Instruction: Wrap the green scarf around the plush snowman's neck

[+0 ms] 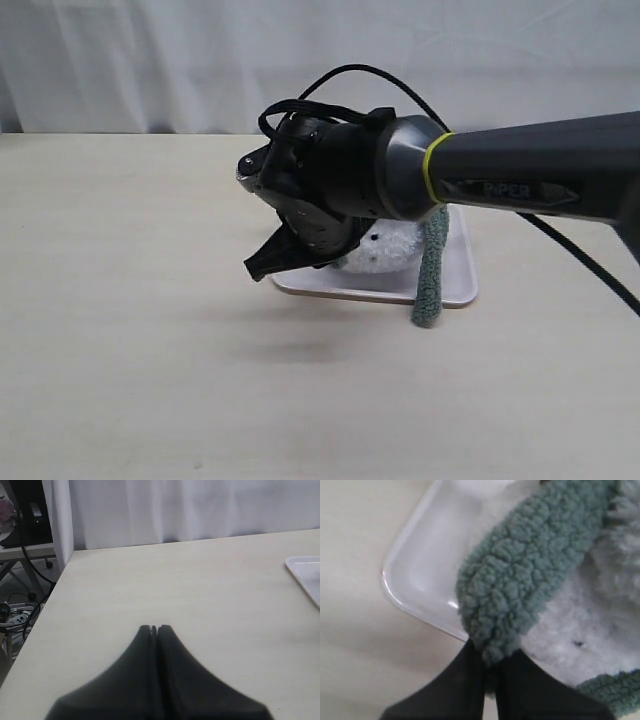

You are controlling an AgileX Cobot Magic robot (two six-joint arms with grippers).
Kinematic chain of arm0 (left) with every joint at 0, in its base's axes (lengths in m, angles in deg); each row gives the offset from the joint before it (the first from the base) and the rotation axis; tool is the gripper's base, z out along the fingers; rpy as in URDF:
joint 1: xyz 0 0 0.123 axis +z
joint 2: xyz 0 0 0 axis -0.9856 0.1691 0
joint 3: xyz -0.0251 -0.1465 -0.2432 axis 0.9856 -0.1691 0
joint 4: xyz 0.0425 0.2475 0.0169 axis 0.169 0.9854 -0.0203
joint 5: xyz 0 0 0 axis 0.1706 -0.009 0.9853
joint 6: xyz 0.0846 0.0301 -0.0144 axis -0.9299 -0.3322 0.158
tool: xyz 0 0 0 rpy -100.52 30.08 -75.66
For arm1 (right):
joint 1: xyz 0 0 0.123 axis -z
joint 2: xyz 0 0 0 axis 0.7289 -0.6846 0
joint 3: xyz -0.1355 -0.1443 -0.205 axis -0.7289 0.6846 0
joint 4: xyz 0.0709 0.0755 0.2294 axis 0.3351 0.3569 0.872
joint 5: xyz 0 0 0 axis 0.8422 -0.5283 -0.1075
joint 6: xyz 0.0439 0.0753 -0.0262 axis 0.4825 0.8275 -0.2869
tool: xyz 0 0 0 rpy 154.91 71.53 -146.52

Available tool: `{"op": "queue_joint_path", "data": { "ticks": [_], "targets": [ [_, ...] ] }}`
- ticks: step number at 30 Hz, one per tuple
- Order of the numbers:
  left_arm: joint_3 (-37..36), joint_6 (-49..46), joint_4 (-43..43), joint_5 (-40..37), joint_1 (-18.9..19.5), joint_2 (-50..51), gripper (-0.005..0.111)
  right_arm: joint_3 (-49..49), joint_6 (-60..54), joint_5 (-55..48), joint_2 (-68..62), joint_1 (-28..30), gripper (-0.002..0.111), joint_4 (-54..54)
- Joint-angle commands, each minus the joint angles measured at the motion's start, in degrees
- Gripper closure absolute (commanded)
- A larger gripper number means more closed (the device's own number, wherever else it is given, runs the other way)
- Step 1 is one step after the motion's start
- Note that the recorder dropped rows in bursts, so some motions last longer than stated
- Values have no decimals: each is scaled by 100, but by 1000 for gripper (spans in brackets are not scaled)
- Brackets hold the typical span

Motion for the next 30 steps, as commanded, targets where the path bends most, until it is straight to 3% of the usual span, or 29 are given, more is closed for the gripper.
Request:
{"op": "queue_joint_path", "data": {
  "ticks": [1, 11, 18, 30],
  "targets": [
    [-9, -4, -38, 70, -14, -12, 107, -9, -645, -551, 93, 50, 104, 334],
    [-9, -4, -38, 70, -14, -12, 107, 61, -1398, -1112, 65, 50, 104, 386],
    [-9, -4, -38, 70, -14, -12, 107, 820, -1409, -1091, -4, 63, 104, 29],
    [-9, -4, -38, 70, -14, -12, 107, 877, -1409, -891, -4, 63, 104, -77]
  ]
}}
